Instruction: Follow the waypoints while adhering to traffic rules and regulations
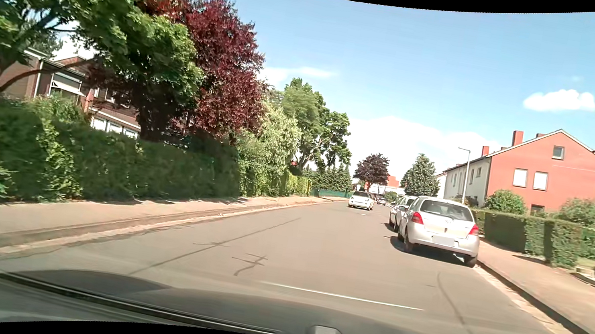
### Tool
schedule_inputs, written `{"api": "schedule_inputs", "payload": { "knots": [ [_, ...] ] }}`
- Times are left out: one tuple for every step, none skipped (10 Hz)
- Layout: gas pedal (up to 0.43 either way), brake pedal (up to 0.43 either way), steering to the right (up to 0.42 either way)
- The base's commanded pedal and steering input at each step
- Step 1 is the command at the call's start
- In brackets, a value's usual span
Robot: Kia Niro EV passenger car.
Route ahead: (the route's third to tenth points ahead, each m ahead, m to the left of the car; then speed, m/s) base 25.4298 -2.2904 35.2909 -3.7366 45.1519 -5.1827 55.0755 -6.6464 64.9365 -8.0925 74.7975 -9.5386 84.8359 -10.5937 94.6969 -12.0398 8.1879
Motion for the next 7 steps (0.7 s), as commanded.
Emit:
{"api": "schedule_inputs", "payload": {
  "knots": [
    [0.169, 0.006, -0.008],
    [0.177, 0.006, 0.009],
    [0.177, 0.006, 0.023],
    [0.189, 0.006, 0.032],
    [0.22, 0.006, 0.041],
    [0.22, 0.006, 0.046],
    [0.22, 0.006, 0.049]
  ]
}}
